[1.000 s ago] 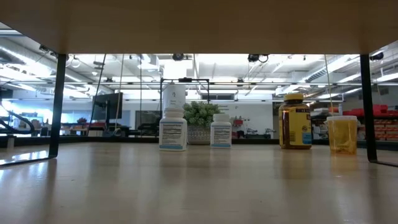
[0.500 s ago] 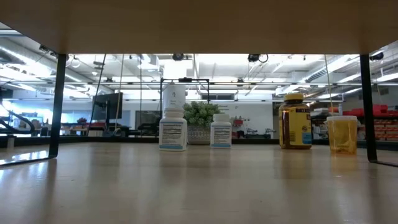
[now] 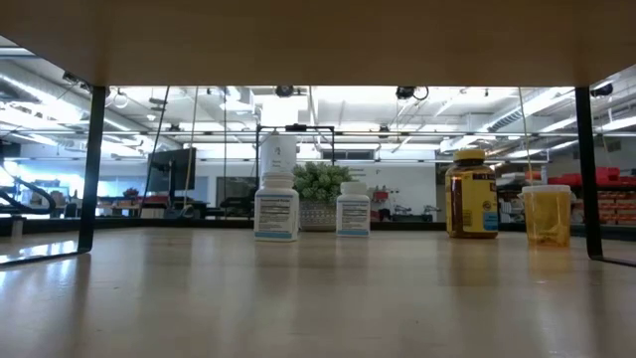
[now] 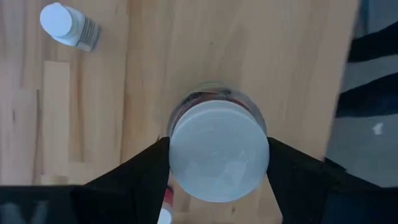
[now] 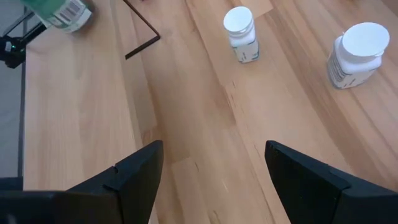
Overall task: Pick and place medicine bottles onto shelf by color
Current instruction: Put the green pill bottle on the shelf
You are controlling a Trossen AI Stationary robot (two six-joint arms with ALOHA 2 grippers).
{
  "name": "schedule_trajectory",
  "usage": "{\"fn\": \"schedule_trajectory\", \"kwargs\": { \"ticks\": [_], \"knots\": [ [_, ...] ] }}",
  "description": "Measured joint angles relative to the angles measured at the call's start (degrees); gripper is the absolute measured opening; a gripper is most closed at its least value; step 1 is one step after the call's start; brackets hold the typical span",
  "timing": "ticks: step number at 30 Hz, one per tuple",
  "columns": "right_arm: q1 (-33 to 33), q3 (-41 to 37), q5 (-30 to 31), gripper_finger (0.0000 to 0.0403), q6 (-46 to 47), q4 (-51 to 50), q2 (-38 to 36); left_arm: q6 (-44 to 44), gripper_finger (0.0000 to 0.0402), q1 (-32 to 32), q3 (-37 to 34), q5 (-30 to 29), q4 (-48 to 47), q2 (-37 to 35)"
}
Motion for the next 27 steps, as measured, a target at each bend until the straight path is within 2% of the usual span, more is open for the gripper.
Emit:
{"fn": "schedule_trajectory", "kwargs": {
  "ticks": [6, 13, 18, 27],
  "knots": [
    [0.0, 0.0, 1.5, 0.0289, -0.4, 0.1, 0.0, 2.0, 0.0244, -0.7, 0.0, -0.1, 0.0, -0.7],
    [0.0, 0.0, 2.2, 0.0289, -0.2, 0.2, 0.0, 2.5, 0.0262, 0.7, -2.0, -1.9, 0.0, -0.6],
    [0.0, 0.0, 2.2, 0.0289, 0.7, 0.2, 0.0, 3.5, 0.0271, 0.7, -4.0, 1.5, 0.0, -0.6],
    [0.0, 0.0, 2.2, 0.0289, 0.7, 0.2, 0.0, 3.5, 0.0285, 0.6, -3.4, 1.8, 0.0, -0.6]
  ]
}}
